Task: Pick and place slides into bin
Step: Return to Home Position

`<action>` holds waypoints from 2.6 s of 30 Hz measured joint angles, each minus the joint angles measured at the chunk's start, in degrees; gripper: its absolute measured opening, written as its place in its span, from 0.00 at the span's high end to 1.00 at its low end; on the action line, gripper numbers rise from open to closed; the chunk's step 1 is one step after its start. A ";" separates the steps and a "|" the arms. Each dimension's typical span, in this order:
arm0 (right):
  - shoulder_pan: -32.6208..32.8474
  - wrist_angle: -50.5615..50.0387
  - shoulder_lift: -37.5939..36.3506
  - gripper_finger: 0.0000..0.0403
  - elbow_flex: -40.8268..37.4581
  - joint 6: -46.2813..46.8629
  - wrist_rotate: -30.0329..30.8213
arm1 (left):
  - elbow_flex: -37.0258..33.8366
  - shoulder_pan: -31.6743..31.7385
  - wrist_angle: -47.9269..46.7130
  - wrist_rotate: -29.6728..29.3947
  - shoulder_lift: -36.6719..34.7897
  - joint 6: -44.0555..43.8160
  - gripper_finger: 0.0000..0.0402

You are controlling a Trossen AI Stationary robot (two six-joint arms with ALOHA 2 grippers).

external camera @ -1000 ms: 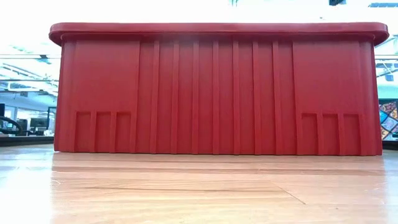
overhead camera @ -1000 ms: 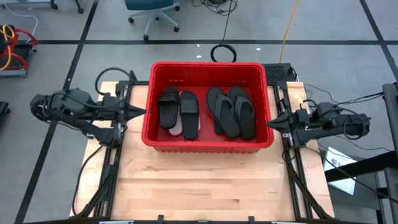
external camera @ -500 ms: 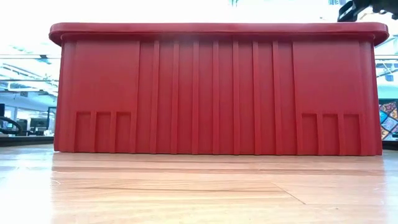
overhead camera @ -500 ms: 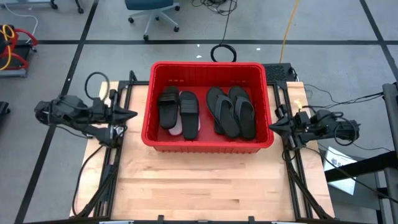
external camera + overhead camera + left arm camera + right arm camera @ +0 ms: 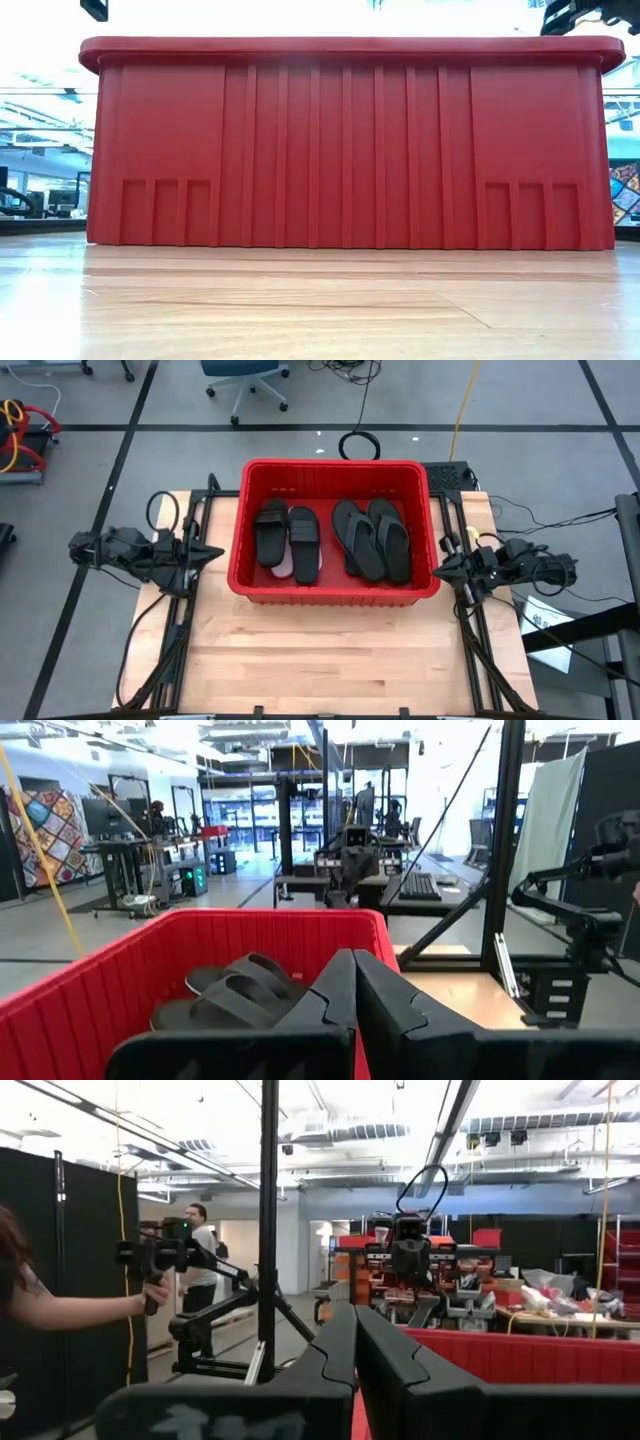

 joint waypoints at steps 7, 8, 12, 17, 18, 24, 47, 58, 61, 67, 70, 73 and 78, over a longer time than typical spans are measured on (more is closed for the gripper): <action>0.00 6.65 -0.02 1.00 -5.79 1.15 -0.99 | -7.14 0.00 1.39 0.10 -7.40 -0.41 0.98; 0.00 7.79 -0.02 1.00 -6.65 1.36 -1.50 | -8.07 0.00 2.13 0.11 -8.52 -0.43 0.99; 0.00 12.16 -0.02 1.00 -9.88 2.19 -2.96 | -11.58 0.00 3.20 0.11 -13.55 -0.19 0.99; 0.02 18.66 -0.02 1.00 -14.23 2.19 -3.08 | -12.55 -0.01 3.54 1.60 -13.14 0.06 1.00; 0.02 19.36 0.04 1.00 -14.94 2.28 -3.08 | -12.73 -0.04 3.74 1.58 -13.06 0.00 1.00; -0.01 19.06 0.06 1.00 -16.75 3.64 -3.91 | -13.24 0.00 2.86 2.78 -13.40 -0.14 0.99; 0.00 27.03 0.00 1.00 -16.90 22.34 -60.37 | -19.43 0.00 4.43 20.07 -13.40 -2.11 0.98; 0.00 27.47 0.02 1.00 -16.99 26.98 -65.92 | -23.80 0.00 5.08 31.48 -13.40 1.47 0.96; 0.00 24.85 0.00 1.00 -16.99 23.58 -65.94 | -25.99 0.00 7.04 31.50 -13.40 1.52 0.98; 0.00 18.00 0.02 1.00 -16.99 17.62 -65.92 | -30.85 0.00 13.24 34.34 -13.44 0.24 0.98; 0.00 17.38 0.02 1.00 -16.99 17.16 -65.92 | -32.05 -0.08 16.01 37.29 -13.28 0.02 0.96; 0.22 17.61 0.02 1.00 -16.99 16.89 -65.88 | -32.07 -0.11 16.32 40.03 -13.25 0.05 0.95; 2.32 16.14 0.00 1.00 -17.10 12.50 -66.03 | -32.07 -0.15 16.45 42.03 -13.25 0.01 0.96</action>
